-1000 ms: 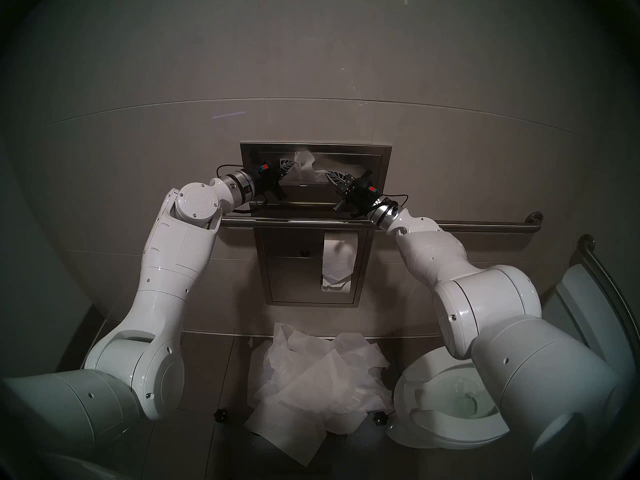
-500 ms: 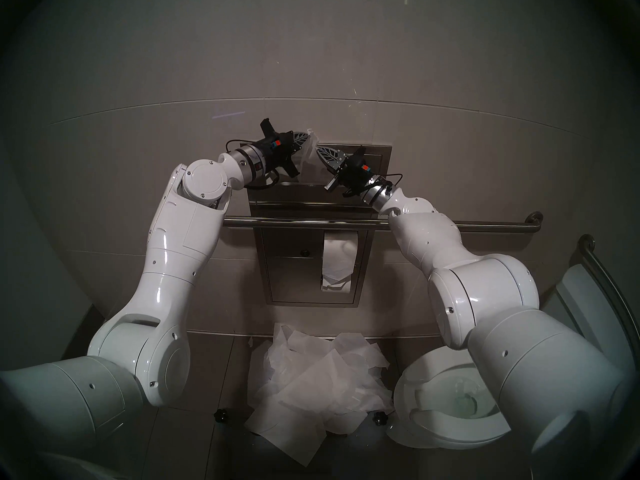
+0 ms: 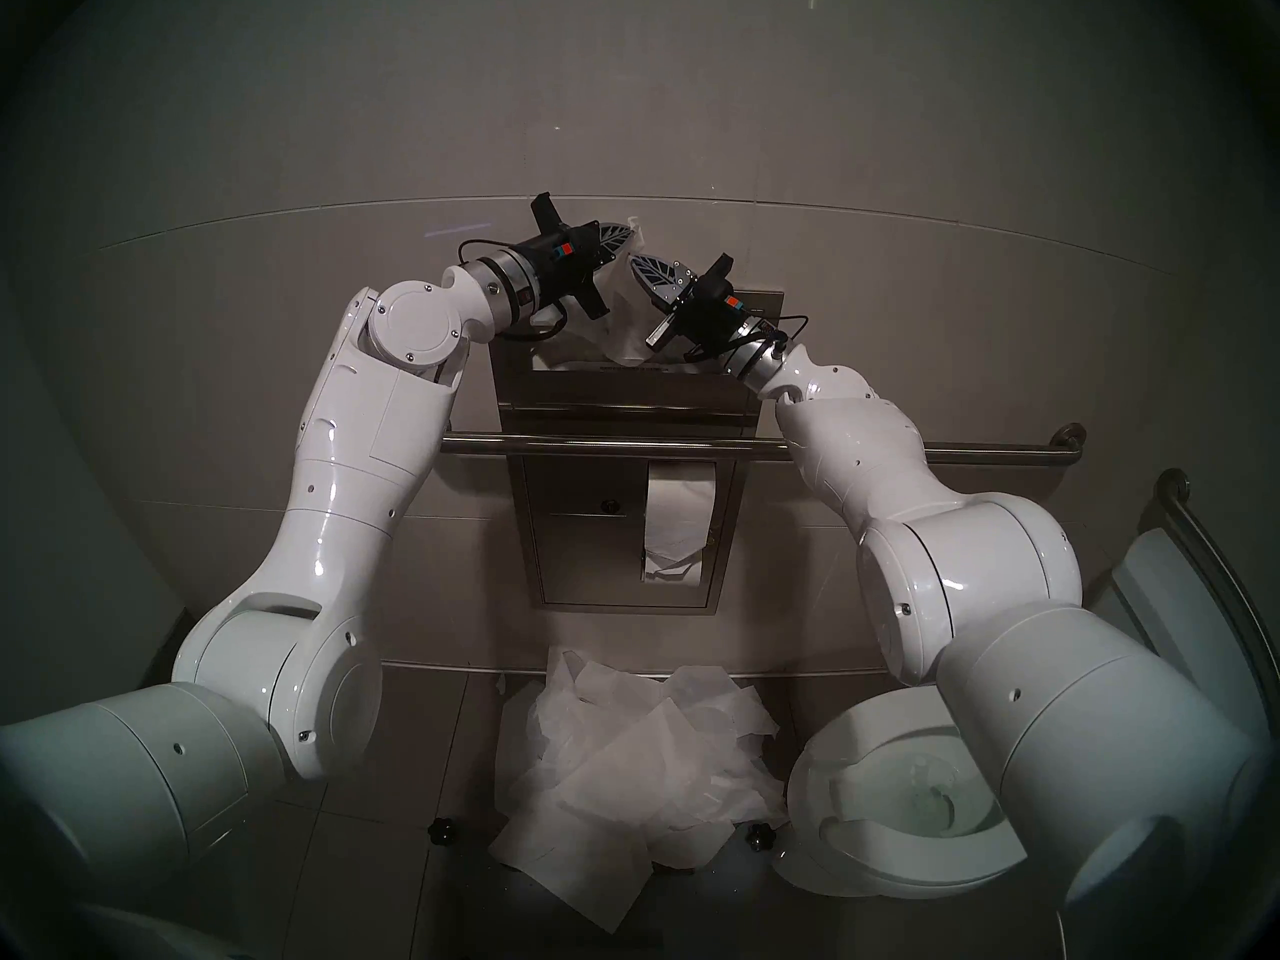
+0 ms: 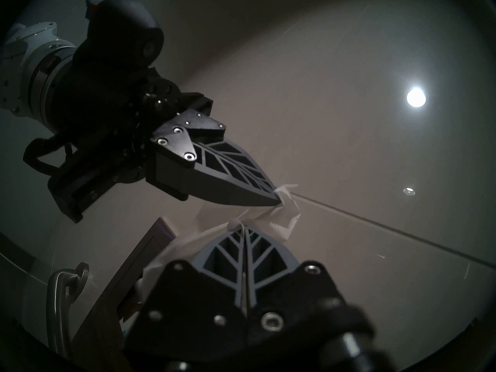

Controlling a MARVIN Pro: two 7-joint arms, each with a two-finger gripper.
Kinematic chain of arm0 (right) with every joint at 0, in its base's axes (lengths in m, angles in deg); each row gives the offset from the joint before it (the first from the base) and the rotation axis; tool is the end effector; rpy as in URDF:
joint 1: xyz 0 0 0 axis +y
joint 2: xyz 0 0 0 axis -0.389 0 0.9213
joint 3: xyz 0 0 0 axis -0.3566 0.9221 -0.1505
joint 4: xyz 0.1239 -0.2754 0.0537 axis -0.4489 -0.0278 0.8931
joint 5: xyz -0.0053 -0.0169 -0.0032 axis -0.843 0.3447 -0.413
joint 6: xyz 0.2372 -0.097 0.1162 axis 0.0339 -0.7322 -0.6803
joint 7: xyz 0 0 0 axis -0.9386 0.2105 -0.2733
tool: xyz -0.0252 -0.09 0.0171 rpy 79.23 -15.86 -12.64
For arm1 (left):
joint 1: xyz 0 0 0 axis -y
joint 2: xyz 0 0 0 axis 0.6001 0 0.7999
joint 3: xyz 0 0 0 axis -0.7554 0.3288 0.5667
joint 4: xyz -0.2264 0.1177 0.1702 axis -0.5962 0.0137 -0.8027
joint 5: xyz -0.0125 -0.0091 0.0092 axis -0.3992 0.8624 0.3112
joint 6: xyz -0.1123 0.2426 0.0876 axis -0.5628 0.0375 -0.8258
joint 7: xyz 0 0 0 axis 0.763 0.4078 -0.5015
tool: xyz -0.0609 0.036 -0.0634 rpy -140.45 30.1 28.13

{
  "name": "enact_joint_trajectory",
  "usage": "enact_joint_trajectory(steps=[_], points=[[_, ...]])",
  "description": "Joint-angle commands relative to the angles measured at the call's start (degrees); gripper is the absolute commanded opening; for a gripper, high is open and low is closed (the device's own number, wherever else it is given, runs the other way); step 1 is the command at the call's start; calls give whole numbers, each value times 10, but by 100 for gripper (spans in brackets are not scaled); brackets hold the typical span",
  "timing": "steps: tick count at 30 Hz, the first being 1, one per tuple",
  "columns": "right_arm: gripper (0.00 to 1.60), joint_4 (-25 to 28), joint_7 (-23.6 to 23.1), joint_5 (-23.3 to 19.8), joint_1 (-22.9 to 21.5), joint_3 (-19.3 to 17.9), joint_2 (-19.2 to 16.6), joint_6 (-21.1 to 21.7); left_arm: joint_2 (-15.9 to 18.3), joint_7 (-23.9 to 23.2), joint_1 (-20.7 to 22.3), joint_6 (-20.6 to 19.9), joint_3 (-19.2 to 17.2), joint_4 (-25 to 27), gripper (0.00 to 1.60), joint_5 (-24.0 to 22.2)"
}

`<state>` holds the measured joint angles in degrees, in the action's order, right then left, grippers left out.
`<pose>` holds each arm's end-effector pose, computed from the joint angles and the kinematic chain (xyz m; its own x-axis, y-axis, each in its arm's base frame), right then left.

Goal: Take out a toilet seat cover

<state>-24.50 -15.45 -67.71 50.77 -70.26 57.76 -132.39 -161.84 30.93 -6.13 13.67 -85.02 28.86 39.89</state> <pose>0.5970 0.0081 -0.1317 -0.7484 0.0732 0.6592 0.4764 -0.6321 0.6111 0.5618 -0.0935 -0.0710 -0.6722 -0.5480 0.4979 -0.2502 -0.4648 -0.8493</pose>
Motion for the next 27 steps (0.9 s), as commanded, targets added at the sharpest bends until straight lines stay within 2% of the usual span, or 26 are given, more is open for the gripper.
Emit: enact_joint_trajectory(steps=[1, 4, 5, 6, 21, 27], points=[[0, 38, 2, -3, -55, -9, -1, -2, -4, 14, 66, 13, -3, 7, 0, 2], [0, 44, 4, -5, -60, -14, -3, -2, -5, 16, 72, 15, -4, 6, 0, 3], [0, 49, 6, -6, -60, -16, -4, -2, -6, 19, 61, 16, -6, 16, 0, 4], [0, 51, 6, -6, -70, -18, -6, -2, -4, 20, 78, 17, -7, 9, 0, 6], [0, 71, 11, -5, -102, -37, -27, -2, -5, 38, 120, 27, -17, 9, 0, 20], [0, 74, 11, -3, -111, -45, -35, -2, -5, 42, 146, 31, -15, -12, 0, 30]])
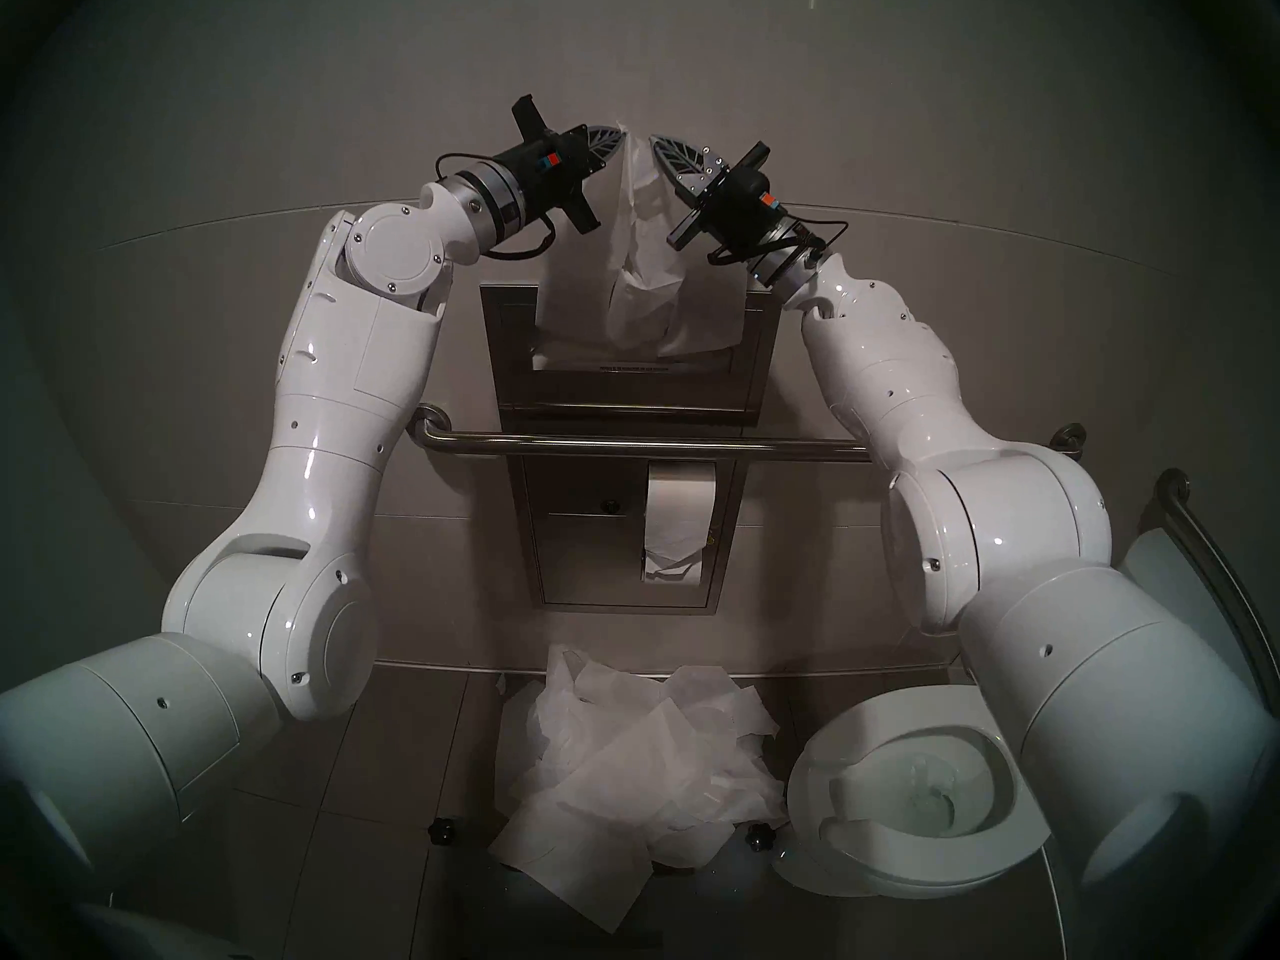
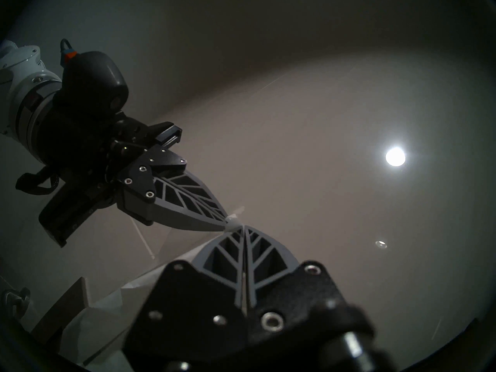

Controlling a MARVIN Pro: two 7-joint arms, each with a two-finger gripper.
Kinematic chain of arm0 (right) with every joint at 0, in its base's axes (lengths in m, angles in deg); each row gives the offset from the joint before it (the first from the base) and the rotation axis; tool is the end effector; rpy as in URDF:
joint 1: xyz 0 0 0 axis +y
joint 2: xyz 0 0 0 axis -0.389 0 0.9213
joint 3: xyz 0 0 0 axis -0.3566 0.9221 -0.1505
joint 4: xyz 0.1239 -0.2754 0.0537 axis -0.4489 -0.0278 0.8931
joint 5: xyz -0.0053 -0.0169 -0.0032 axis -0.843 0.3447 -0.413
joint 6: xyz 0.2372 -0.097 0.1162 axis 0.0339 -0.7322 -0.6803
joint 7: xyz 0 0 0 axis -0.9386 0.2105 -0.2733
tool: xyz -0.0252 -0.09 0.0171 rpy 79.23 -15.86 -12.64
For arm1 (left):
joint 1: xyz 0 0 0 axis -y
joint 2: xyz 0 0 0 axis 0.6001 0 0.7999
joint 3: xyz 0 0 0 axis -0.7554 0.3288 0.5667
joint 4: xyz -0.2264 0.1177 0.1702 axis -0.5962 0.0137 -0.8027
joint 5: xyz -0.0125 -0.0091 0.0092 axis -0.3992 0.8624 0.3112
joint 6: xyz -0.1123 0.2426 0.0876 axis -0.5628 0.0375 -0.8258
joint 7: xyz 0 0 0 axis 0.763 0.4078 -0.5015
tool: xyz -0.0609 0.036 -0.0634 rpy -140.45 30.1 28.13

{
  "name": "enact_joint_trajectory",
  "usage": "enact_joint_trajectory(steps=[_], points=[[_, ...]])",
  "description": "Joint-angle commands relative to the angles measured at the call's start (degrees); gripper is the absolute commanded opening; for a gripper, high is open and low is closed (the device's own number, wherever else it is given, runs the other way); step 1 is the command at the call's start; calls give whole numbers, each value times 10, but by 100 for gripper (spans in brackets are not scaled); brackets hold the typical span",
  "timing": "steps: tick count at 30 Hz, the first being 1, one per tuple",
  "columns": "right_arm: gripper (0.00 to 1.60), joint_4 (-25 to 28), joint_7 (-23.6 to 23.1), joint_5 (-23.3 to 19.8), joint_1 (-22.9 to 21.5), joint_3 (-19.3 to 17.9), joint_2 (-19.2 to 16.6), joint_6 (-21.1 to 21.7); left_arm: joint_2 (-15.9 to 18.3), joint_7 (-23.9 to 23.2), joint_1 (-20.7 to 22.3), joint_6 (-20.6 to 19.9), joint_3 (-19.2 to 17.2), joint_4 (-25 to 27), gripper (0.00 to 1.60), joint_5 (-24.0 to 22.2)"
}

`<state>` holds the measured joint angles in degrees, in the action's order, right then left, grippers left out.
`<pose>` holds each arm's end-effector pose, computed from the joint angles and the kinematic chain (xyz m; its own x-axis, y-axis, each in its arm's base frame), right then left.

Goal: Take out a toilet seat cover

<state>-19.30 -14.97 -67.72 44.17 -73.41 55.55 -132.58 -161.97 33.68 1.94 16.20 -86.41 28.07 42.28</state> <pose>0.6031 -0.0156 -0.0283 -0.8698 0.0823 0.4866 0.3140 -0.6683 0.6743 0.5691 -0.0857 0.0092 -0.7376 -0.5672 0.3664 -0.0709 -0.4746 -0.8774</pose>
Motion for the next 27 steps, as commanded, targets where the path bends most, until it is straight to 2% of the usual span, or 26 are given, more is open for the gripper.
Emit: enact_joint_trajectory(steps=[1, 7, 8, 17, 22, 27], points=[[0, 22, 6, -3, -47, -14, -14, 0, -5, 19, 56, 8, -2, 1, 0, 7], [0, 24, 4, 6, -51, -14, -19, 0, -5, 25, 91, 13, -2, -36, 0, 21], [0, 24, 5, 6, -52, -15, -20, 0, -6, 29, 85, 14, -3, -32, 0, 23], [0, 23, 8, 10, -60, -21, -34, 0, -2, 39, 120, 21, -8, -71, 0, 40], [0, 21, 9, 15, -64, -23, -39, 0, -4, 46, 121, 25, -12, -78, 0, 47], [0, 20, 8, 25, -69, -22, -43, 0, -3, 53, 139, 27, -14, -100, 0, 58]])
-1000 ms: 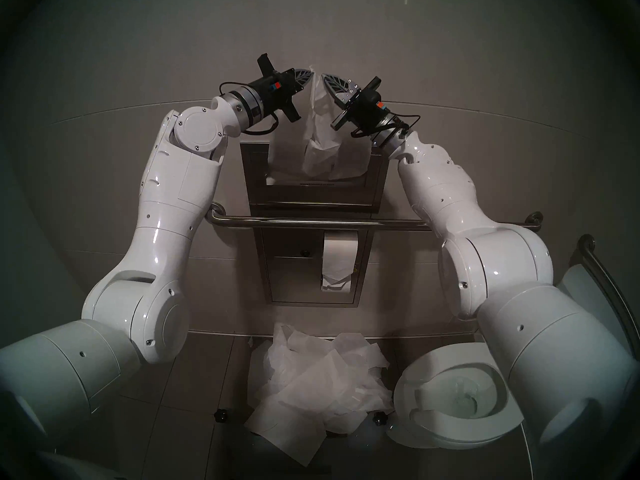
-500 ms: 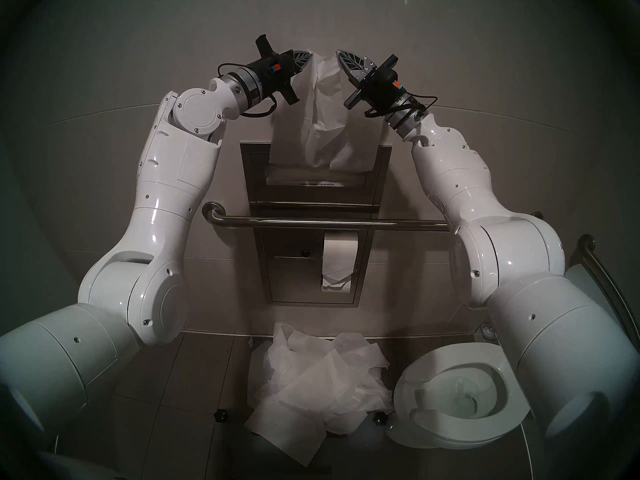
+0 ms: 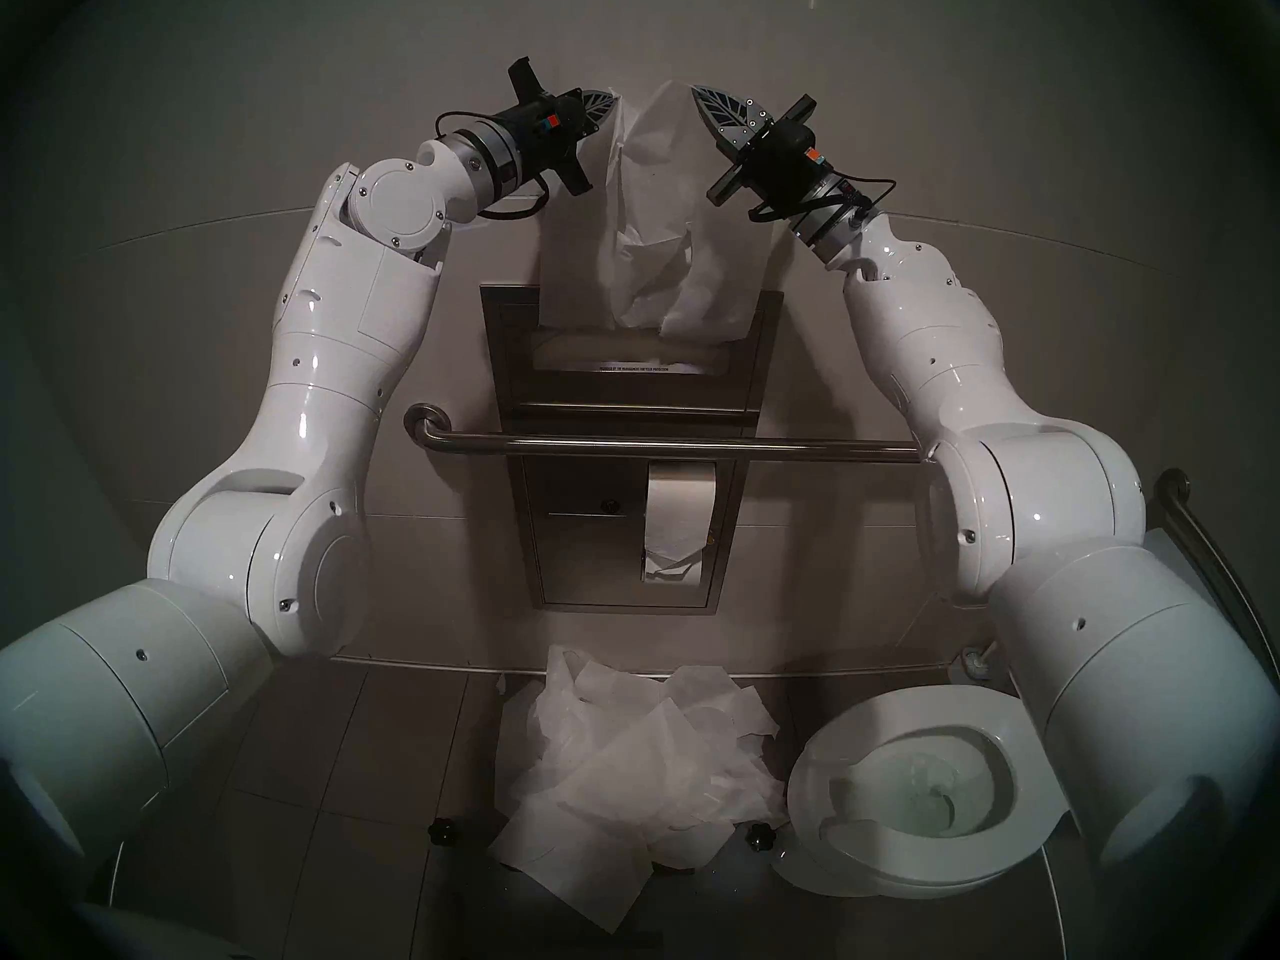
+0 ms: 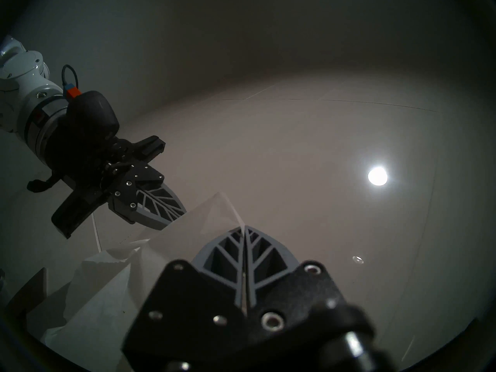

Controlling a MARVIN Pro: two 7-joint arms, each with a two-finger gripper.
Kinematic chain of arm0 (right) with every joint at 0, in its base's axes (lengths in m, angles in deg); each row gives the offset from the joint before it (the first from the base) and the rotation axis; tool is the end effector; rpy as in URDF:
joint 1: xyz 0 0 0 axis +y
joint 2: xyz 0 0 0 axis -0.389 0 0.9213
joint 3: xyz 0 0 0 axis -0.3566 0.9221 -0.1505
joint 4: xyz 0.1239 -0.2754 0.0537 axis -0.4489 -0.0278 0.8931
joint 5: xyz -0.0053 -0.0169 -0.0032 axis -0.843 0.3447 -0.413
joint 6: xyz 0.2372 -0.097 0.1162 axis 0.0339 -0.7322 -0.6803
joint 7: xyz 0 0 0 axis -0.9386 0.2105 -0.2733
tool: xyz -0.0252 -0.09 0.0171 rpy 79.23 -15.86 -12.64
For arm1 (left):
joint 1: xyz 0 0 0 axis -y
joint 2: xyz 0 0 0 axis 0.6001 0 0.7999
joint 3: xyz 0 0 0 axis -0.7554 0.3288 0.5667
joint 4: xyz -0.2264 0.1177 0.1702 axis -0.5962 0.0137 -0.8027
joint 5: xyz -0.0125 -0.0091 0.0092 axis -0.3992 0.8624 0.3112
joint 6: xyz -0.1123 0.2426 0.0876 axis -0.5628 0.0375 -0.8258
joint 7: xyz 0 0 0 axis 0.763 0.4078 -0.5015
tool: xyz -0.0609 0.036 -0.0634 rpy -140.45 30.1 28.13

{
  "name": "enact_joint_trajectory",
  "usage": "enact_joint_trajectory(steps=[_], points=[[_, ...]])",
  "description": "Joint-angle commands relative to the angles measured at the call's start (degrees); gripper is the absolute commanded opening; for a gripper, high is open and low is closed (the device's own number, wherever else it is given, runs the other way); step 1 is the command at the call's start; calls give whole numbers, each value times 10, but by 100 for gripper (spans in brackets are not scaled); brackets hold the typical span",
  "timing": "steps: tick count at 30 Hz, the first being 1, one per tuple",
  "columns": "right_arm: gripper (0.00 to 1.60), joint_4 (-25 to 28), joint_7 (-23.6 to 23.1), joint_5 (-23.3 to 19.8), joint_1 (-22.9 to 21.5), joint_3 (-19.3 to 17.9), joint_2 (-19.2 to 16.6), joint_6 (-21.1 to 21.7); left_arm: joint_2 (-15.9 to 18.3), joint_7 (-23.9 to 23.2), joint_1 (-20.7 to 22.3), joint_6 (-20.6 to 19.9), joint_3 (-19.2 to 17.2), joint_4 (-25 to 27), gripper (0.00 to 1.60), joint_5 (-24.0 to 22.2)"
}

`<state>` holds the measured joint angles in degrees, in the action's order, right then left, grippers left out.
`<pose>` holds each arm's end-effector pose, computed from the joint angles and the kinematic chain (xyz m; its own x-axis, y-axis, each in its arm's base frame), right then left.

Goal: Take out a toilet seat cover

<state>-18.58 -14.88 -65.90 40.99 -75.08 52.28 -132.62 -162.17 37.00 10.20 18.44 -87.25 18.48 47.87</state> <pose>0.6010 -0.0511 0.0104 -0.8946 0.1507 0.4206 0.2209 -0.6689 0.7097 0.5951 -0.0809 0.0428 -0.7180 -0.6247 0.3069 -0.0046 -0.4367 -0.8996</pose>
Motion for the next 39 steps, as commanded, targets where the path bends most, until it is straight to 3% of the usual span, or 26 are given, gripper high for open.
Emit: enact_joint_trajectory(steps=[1, 39], points=[[0, 12, 8, 8, -37, -6, -11, 0, 0, 21, 59, 5, -7, -6, 0, 3], [0, 24, 28, 80, -95, -17, -7, 0, -11, 64, 140, 33, -22, -95, 0, 32]])
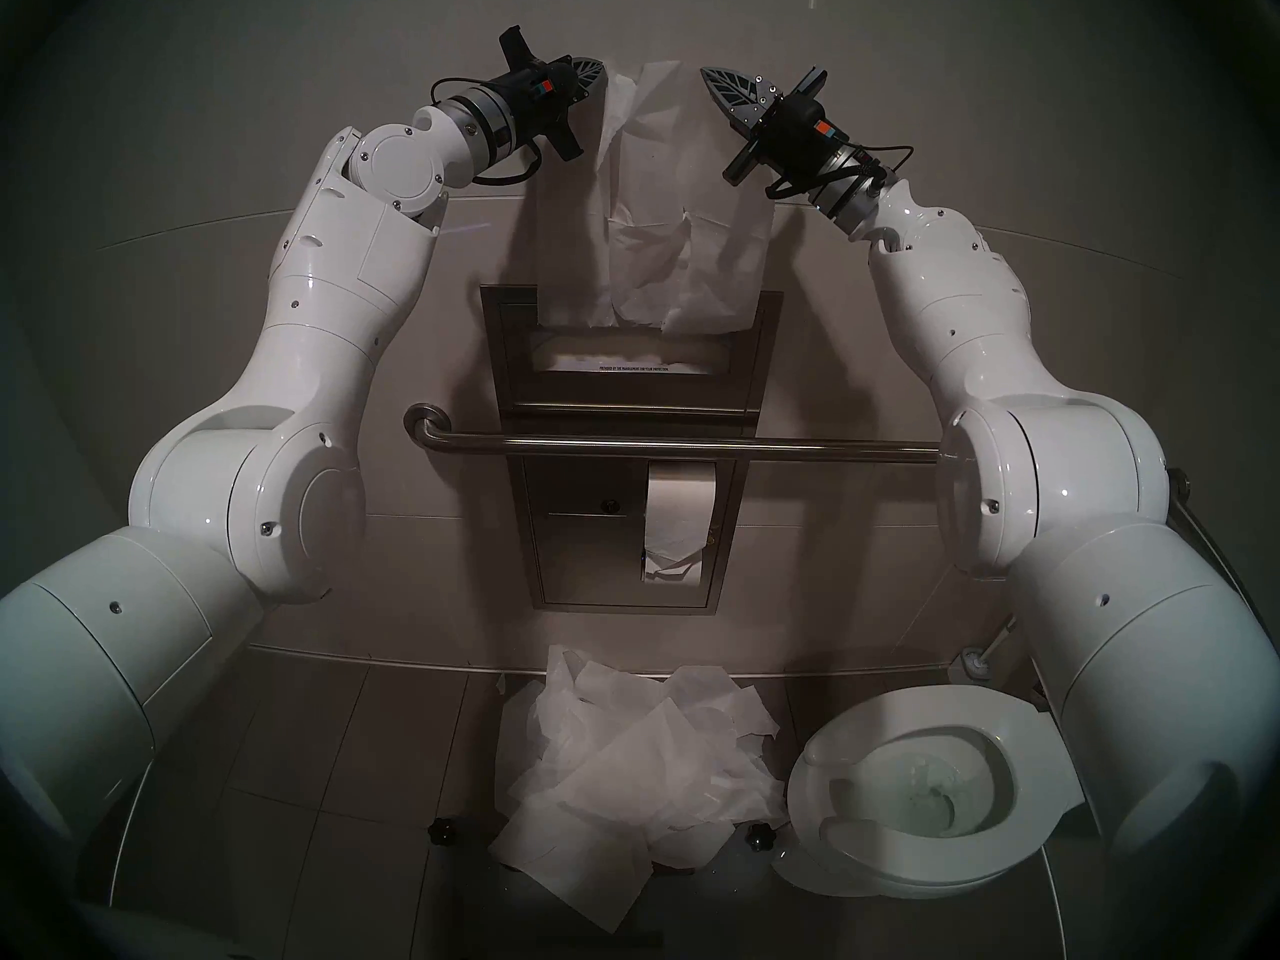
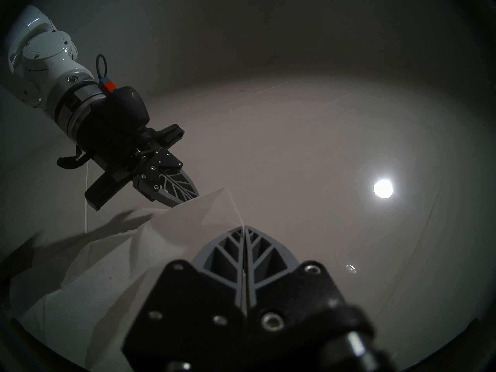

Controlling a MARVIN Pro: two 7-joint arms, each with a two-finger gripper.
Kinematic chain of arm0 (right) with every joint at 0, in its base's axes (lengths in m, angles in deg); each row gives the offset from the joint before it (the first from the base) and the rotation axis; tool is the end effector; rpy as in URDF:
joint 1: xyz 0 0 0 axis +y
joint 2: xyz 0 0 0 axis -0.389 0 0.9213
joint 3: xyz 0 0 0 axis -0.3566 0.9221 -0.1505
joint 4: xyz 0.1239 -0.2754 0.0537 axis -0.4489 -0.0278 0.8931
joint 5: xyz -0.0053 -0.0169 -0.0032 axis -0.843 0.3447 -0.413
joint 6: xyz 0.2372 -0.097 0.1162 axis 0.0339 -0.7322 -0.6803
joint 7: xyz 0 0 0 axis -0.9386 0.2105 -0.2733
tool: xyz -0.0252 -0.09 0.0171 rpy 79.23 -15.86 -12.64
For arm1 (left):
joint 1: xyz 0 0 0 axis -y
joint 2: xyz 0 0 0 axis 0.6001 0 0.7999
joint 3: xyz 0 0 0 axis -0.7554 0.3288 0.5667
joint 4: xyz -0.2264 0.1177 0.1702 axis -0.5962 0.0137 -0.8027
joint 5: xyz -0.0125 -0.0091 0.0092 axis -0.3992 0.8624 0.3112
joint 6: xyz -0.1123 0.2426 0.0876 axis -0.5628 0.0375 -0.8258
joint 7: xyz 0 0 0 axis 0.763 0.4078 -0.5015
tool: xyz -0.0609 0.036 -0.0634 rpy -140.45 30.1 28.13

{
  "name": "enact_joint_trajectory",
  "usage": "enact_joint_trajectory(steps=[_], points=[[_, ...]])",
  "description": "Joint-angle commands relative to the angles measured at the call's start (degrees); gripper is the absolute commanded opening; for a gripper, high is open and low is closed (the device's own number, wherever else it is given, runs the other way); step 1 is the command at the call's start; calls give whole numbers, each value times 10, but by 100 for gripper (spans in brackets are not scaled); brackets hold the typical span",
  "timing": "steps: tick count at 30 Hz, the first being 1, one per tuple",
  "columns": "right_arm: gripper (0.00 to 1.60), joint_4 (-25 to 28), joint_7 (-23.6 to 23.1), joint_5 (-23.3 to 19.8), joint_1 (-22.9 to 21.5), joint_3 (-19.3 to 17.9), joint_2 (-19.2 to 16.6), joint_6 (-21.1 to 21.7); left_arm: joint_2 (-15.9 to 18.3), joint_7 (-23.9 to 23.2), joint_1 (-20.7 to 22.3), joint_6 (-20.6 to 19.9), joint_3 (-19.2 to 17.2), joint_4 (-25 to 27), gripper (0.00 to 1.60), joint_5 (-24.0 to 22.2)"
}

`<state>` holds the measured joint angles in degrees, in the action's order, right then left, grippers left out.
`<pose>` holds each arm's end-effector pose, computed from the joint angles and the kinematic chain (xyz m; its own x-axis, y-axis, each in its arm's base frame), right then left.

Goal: Take out a toilet seat cover

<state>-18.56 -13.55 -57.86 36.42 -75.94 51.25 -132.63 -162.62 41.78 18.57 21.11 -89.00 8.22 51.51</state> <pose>0.6008 -0.0597 0.0517 -0.9084 0.2452 0.3387 0.1320 -0.6004 0.7887 0.6145 -0.0754 0.0813 -0.7123 -0.6446 0.2776 0.0581 -0.4484 -0.8920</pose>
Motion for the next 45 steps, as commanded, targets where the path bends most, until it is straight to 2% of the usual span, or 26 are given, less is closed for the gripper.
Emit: enact_joint_trajectory(steps=[1, 12, 20, 35, 40, 45], points=[[0, 24, 15, 2, -51, -9, 3, 0, -7, 17, 59, 6, -4, 7, 0, -4], [0, 35, 22, 18, -60, -13, 4, 0, -20, 24, 73, 28, -7, -2, 0, -14], [0, 68, 23, 29, -65, -16, 0, 0, -30, 23, 77, 59, -12, 14, 0, -30], [0, 133, 28, 44, -49, -32, -23, 0, -27, 23, 78, 96, -19, 36, 0, -41], [0, 165, 30, 47, -31, -41, -34, 0, -26, 21, 72, 107, -23, 44, 0, -45], [0, 214, 30, 43, 13, -51, -43, 0, -30, 13, 46, 120, -28, 63, 0, -59]])
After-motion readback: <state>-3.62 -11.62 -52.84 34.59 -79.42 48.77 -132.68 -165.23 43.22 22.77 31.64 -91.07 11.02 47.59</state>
